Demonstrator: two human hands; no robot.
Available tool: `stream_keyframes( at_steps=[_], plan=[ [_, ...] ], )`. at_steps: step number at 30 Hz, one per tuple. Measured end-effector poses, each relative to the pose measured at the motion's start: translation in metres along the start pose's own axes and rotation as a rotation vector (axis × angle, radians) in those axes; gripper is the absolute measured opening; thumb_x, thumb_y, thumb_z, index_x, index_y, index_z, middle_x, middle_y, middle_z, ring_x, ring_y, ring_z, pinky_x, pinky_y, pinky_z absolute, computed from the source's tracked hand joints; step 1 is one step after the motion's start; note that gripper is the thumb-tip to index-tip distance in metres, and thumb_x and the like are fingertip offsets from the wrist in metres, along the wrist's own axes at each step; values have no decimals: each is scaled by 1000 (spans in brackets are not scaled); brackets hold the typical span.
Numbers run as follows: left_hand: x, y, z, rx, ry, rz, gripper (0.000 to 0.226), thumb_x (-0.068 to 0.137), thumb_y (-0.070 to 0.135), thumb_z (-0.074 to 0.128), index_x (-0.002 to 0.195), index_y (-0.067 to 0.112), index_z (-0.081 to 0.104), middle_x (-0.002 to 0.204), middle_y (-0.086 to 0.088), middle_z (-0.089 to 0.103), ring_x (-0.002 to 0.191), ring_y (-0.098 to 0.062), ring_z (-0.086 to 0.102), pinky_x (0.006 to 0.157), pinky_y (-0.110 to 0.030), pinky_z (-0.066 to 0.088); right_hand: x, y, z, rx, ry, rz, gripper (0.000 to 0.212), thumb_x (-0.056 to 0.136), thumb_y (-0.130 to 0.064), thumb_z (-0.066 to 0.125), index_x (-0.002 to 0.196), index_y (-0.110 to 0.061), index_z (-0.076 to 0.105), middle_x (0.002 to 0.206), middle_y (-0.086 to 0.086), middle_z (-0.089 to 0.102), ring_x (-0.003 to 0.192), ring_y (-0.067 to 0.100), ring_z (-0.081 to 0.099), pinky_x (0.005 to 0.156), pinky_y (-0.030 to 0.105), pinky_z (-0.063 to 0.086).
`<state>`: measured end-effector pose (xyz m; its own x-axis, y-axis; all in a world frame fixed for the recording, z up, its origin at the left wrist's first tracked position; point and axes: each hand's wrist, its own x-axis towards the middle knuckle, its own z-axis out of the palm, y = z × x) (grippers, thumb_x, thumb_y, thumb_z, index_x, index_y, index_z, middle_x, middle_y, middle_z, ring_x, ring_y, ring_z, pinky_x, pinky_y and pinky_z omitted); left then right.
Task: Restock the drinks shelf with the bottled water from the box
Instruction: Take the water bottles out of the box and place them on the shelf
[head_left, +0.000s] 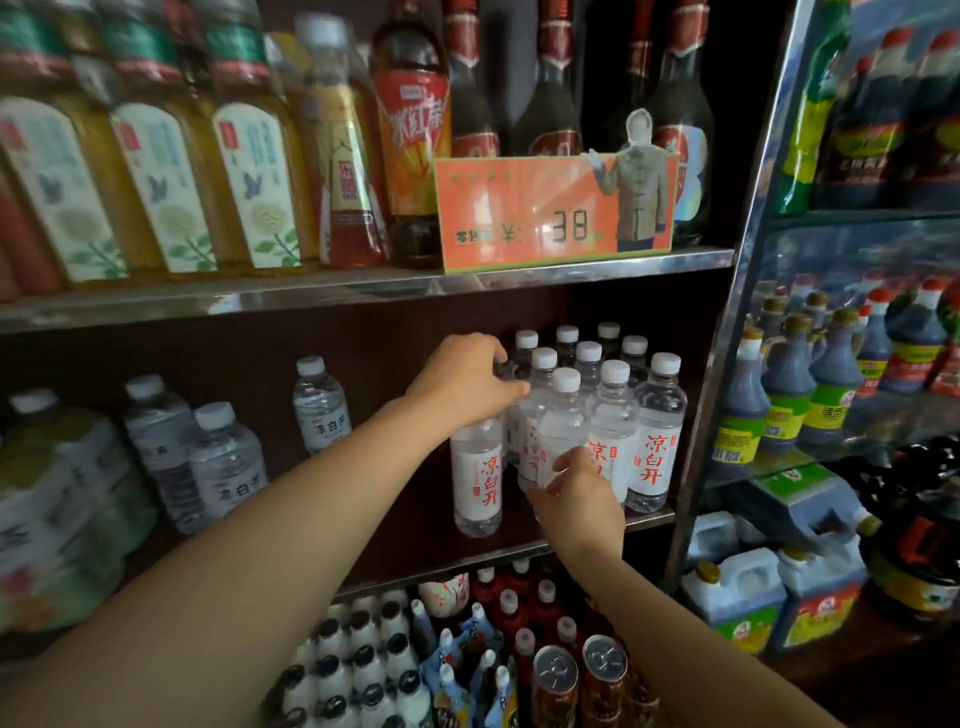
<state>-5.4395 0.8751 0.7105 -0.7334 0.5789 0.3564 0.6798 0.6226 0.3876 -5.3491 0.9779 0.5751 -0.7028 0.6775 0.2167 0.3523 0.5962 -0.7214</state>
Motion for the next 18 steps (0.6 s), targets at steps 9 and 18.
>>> stream_keyframes(
  at_steps=[9,18],
  plan=[
    [-101,-69,-99,52,63,-204,49,82,43,68,122,18,60,126,-1,62,117,-18,57,99,-32,46,-56,-106,7,-35,-123,-244,30,84,-42,65,102,-25,47,91,-5,69,96,21,65,70,30,44],
    [-289,-180,-198,101,100,-606,55,80,38,72,125,11,58,126,-5,61,115,-21,58,96,-31,47,-184,-232,82,27,-541,-480,41,84,-45,66,116,-21,54,99,-3,70,95,19,65,73,30,51]
  ],
)
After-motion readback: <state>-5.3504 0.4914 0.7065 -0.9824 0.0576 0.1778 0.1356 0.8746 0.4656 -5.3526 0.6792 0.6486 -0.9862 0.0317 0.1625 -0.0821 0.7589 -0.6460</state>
